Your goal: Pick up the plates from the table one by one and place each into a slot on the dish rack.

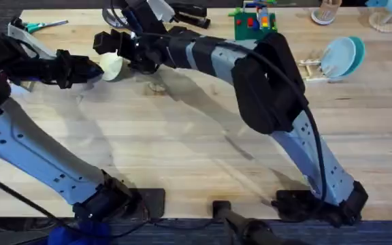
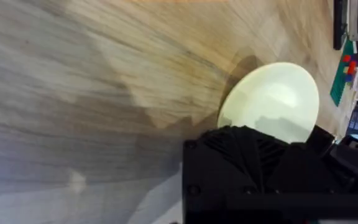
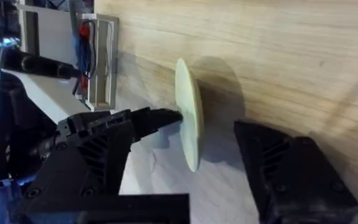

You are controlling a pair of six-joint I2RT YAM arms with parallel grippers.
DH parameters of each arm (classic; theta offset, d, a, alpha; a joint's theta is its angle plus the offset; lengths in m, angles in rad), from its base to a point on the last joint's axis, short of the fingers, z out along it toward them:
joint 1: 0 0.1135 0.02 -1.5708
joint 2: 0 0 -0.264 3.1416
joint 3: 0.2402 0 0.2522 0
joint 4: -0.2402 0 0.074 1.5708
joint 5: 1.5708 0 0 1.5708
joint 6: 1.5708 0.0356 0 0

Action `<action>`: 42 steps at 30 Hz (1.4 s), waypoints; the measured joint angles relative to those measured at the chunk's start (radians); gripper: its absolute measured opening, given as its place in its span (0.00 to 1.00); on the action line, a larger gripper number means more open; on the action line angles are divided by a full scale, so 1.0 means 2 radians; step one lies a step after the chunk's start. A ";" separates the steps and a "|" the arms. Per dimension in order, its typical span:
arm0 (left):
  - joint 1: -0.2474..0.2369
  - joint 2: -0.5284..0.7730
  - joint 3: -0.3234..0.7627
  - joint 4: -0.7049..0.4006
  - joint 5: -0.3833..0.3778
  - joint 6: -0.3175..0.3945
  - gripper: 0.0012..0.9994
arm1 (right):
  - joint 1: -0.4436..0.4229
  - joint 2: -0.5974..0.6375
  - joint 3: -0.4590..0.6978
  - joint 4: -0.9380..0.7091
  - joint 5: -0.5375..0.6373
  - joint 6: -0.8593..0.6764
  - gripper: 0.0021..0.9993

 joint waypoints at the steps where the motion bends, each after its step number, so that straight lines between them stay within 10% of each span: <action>1: 0.000 0.000 0.000 0.000 0.000 0.000 0.04 | 0.000 0.000 0.000 -0.001 0.000 0.000 0.95; 16: 0.000 0.000 0.000 0.000 0.000 0.000 0.04 | 0.000 0.000 0.000 -0.001 0.000 0.004 0.40; 19: 0.001 0.000 0.000 0.000 0.000 0.000 0.04 | -0.001 0.000 0.000 -0.004 0.006 0.005 0.06; 42: -0.013 -0.015 0.006 -0.015 -0.037 0.001 0.04 | -0.010 0.005 0.003 -0.045 -0.016 -0.146 0.03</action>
